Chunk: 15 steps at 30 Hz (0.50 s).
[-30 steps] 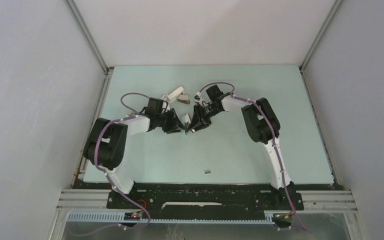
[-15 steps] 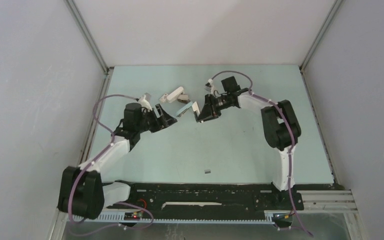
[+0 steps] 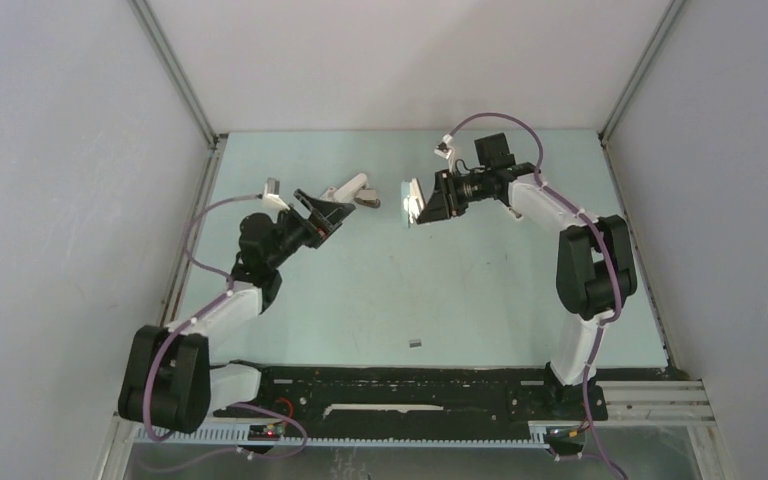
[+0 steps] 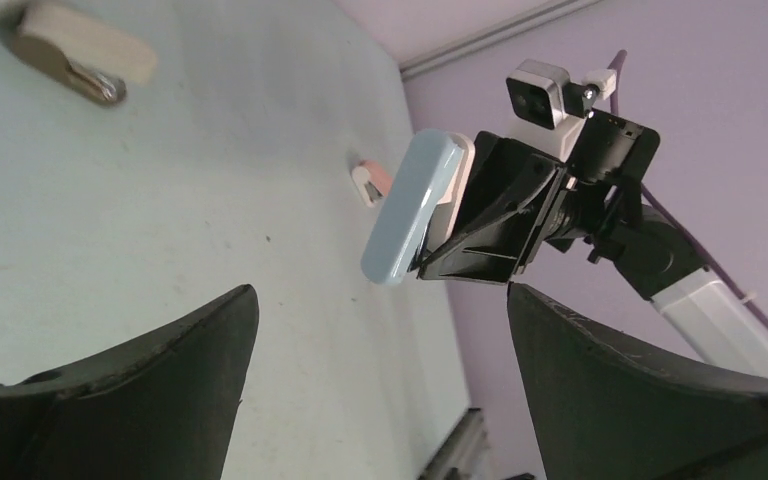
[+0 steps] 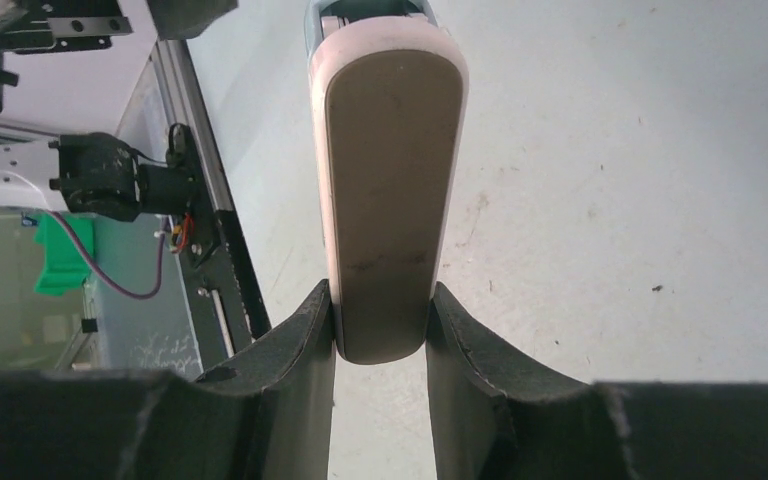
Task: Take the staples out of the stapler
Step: Pick up the stapler from the center of the board, then unload the staple at the center of the board.
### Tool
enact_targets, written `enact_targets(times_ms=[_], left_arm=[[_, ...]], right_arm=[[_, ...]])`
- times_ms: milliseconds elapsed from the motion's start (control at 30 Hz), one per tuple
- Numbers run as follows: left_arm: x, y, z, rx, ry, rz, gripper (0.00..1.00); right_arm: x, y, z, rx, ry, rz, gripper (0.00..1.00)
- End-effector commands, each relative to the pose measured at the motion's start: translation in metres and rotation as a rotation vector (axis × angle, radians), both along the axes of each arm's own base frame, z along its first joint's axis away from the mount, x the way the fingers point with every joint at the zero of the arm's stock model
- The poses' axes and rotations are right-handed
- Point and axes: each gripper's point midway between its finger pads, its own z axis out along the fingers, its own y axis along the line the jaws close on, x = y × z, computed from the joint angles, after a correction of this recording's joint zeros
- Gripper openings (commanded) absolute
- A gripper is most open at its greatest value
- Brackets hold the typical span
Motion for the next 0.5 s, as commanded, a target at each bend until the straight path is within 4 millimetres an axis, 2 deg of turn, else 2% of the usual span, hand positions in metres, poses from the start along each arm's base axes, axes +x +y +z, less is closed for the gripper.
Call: enact_targets(times_ms=[0, 200, 333, 467], left_arm=[[-0.011, -0.018, 0.044, -0.218, -0.125, -0.097, 1.00], [-0.030, -0.049, 0.046, -0.095, -0.312, -0.244, 1.00], [-0.047, -0.071, 0.051, -0.099, -0.449, -0.331, 1.00], [-0.052, -0.084, 0.055, -0.113, -0.504, -0.387, 0.96]], right_arm=[[-0.008, -0.001, 0.036, 0.019, -0.114, 0.061, 0.00], [-0.029, 0.000, 0.068, 0.083, -0.169, 0.181, 0.00], [-0.045, 0.003, 0.092, 0.168, -0.177, 0.250, 0.00], [-0.061, 0.007, 0.110, 0.217, -0.193, 0.306, 0.00]])
